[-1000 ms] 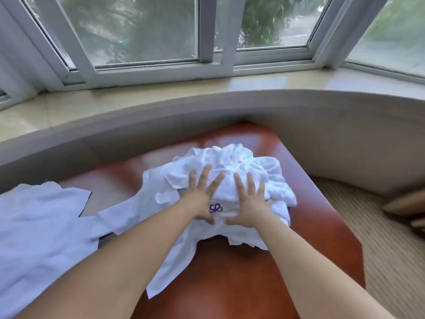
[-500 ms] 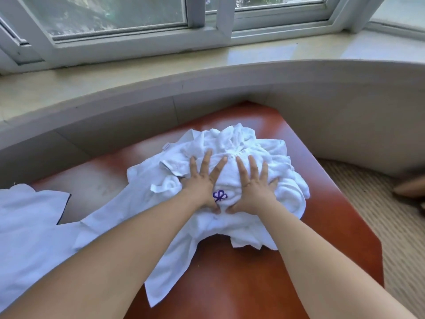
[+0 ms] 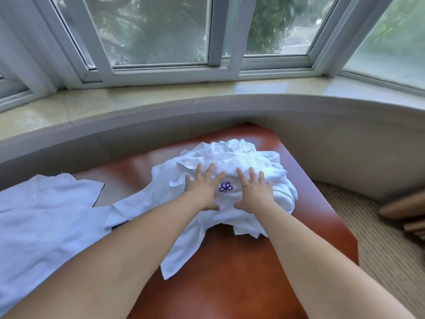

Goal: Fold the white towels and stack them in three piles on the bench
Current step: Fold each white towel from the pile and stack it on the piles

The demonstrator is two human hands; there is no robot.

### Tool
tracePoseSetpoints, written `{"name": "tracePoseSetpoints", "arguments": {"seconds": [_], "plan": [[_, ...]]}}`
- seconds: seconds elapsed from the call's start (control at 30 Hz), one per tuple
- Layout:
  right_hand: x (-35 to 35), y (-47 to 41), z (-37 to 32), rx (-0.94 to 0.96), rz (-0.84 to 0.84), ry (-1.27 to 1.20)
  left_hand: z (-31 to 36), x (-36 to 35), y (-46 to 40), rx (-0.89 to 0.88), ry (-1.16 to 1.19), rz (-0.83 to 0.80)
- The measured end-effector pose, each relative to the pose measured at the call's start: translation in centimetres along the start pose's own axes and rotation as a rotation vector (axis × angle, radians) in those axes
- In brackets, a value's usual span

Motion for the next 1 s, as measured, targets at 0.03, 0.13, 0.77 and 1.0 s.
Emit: {"name": "tracePoseSetpoints", "arguments": {"seconds": [0.03, 0.13, 0.77, 1.0], "plan": [[0.3, 0.4, -0.8, 0.019, -0.002, -0.003, -0.4, 0.3, 0.7, 0.003, -0.004, 0.007], [2.2, 2.3, -5.4, 0.095, 0.020, 0.003, -3.4, 2.1, 4.2, 0.030, 0.003, 0.062], [4.9, 12.2, -50.3, 0.643, 0.102, 0.174, -40.8, -1.9, 31.3, 0.515, 0.194, 0.170], [1.2, 14.9, -63.0, 0.781, 0.039, 0.231, -51.4, -8.8, 39.1, 0.682, 0.326, 0.080]]}}
Point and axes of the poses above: each hand's wrist, its own y-axis away from the middle knuckle, its own x-axis out of the back of the hand, z = x × y, the point moved 8 cm from there along -y, towards the middle knuckle, and after that the axes turned 8 degrees about x, right-handed, at the moved point
